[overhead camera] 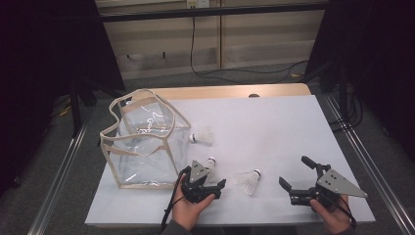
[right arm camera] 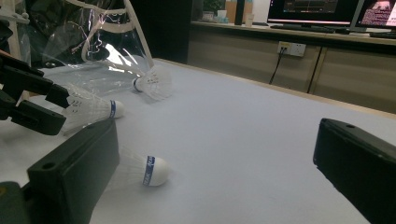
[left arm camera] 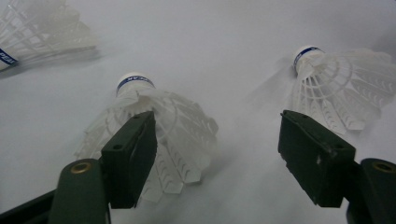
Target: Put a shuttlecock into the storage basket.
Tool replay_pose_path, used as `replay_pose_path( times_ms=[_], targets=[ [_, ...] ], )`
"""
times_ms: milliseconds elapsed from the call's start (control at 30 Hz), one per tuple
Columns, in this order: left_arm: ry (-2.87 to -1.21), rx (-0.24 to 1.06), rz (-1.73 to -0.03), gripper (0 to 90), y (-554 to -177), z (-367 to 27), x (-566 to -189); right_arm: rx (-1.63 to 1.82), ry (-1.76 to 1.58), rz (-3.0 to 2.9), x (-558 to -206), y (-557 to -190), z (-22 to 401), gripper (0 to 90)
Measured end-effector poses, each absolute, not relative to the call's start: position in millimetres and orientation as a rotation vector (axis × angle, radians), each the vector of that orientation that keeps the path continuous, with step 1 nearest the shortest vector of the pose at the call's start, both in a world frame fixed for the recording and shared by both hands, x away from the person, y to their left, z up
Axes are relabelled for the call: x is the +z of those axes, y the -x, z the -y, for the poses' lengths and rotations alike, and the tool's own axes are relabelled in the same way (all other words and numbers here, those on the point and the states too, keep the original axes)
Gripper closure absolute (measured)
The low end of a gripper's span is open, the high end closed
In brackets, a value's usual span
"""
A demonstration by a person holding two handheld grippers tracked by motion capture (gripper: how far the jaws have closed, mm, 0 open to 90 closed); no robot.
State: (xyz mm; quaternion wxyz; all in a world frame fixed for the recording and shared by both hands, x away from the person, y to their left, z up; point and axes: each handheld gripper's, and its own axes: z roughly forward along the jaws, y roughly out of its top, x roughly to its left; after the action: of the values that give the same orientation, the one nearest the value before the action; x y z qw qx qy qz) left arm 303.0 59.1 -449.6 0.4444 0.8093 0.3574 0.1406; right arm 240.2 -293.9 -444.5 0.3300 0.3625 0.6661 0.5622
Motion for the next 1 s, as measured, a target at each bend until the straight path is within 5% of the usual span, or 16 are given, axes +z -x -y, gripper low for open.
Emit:
replay_pose_path(
  times_ms=[567,767,1000],
  targets=[
    [-2.021,0.406,-0.988,47.2,-316,-50,-454,1.477,-0.947,-1.736,-445,-240,296,0.4],
    [-2.035,0.417,-1.003,59.4,-322,-47,-455,1.479,-0.949,-1.729,-444,-240,297,0.4],
    [-2.024,0.386,-1.006,83.8,-326,-46,-452,1.482,-0.952,-1.728,-444,-239,298,0.4]
  ],
)
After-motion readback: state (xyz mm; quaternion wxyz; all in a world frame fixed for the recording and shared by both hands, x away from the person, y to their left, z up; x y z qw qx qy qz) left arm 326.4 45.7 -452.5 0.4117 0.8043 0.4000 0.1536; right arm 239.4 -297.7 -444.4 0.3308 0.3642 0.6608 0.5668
